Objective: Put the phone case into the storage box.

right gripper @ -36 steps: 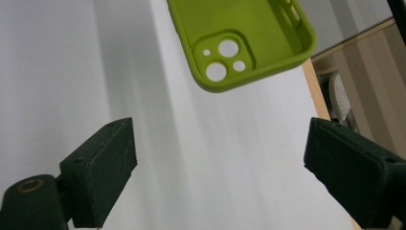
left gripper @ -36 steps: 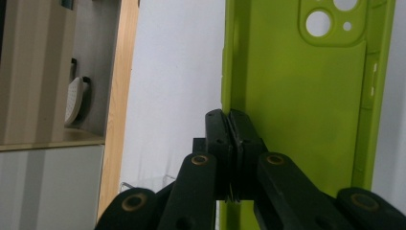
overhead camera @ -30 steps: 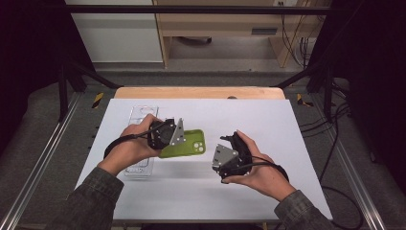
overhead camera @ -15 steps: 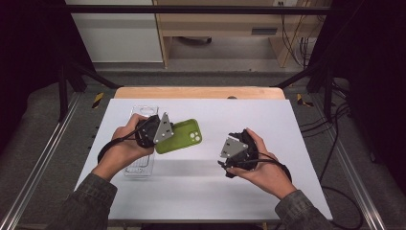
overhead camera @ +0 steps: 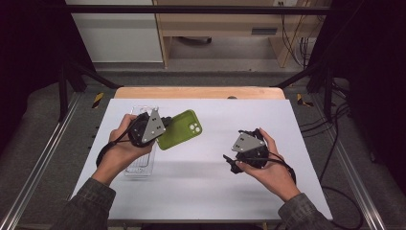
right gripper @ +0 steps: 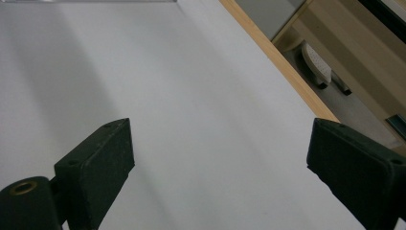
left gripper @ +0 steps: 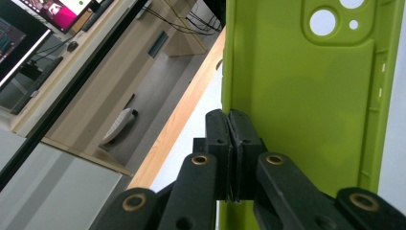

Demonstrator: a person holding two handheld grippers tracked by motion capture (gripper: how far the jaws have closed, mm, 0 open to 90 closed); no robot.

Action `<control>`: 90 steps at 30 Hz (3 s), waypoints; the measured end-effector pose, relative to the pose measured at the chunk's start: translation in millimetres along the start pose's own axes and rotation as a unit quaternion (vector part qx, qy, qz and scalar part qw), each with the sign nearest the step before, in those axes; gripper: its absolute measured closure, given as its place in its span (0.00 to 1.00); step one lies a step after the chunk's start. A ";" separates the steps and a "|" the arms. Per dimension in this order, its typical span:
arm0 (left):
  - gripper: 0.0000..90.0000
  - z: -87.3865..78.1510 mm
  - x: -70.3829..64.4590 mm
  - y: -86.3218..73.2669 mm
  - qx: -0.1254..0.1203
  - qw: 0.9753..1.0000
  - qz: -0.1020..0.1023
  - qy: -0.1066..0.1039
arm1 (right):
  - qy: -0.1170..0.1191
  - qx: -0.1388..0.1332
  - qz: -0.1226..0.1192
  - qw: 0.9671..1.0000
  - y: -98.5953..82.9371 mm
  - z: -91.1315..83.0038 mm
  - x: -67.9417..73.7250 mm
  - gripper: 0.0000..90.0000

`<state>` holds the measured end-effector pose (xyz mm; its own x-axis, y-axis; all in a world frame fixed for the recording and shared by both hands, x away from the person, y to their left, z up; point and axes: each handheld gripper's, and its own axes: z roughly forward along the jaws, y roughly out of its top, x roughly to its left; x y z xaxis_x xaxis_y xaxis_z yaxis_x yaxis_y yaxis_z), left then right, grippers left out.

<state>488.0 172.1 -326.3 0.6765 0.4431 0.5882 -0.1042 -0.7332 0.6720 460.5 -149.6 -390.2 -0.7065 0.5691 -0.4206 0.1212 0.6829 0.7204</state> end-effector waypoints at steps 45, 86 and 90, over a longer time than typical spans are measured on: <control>0.97 -12.8 25.9 -47.0 -0.039 0.985 -0.141 0.090 | -0.055 -0.110 0.186 0.975 -92.8 -29.8 -17.1 0.07; 0.97 -13.0 35.3 -75.4 -0.049 0.926 -0.307 0.215 | -0.054 -0.194 0.248 0.947 -111.7 -23.3 12.3 0.05; 0.97 -11.2 36.9 -75.1 -0.047 0.922 -0.317 0.219 | -0.057 -0.197 0.244 0.948 -110.7 -23.4 13.5 0.04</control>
<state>512.6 249.3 -350.0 0.2655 0.9480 0.1756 0.1340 -0.2166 0.9670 421.2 -228.2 -462.7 -0.5506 0.8344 -0.0241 0.1297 0.1140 0.9850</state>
